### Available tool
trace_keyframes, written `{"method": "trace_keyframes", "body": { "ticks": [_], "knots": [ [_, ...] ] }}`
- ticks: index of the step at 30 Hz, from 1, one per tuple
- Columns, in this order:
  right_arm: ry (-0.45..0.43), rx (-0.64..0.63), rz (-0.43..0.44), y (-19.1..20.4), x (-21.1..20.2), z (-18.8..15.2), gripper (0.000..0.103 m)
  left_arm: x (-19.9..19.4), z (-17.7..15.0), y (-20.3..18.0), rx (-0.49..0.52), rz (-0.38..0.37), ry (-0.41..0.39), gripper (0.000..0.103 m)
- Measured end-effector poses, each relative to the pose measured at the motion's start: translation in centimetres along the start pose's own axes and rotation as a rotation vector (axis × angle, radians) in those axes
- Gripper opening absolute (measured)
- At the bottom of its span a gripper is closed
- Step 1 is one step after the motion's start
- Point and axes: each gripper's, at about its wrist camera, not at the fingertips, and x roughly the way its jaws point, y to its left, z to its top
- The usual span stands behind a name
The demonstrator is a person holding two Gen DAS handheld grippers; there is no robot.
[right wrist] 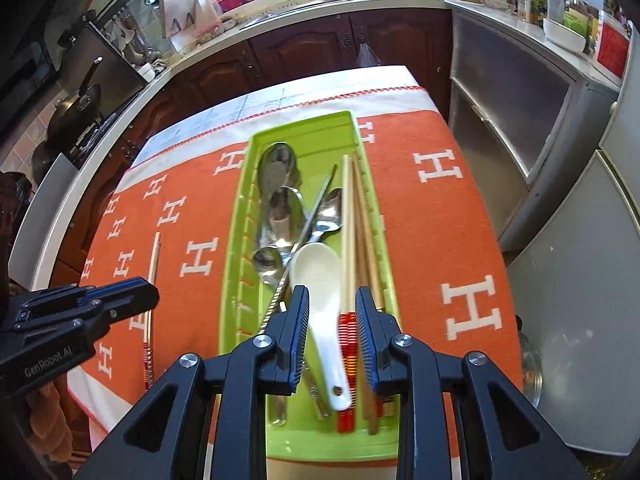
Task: Organize utensils
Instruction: 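Lower both chopsticks into the green tray and open both tools, then move both open tools back over the last two chopsticks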
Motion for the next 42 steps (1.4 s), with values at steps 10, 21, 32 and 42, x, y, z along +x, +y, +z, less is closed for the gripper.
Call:
{"method": "trace_keyframes", "body": {
  "ticks": [10,21,32,42],
  "knots": [
    [-0.033,-0.024,0.066,3.5,-2.0,-0.4,0.026,-4.4,-1.2,4.6,-0.066,0.073,-0.097,0.032],
    [-0.071,-0.181,0.152,11.5,-4.4,-1.5,0.042,-7.3,-3.5,8.8,-0.093,0.153,-0.16,0.035],
    [0.092,-0.328,0.227,17.9,1.6,-6.1,0.039,-5.1,-7.2,11.4,-0.088,0.196,-0.117,0.035],
    [0.208,-0.352,0.207,19.2,6.1,-8.5,0.02,-2.4,-8.9,12.9,-0.114,0.168,-0.057,0.035]
  ]
}}
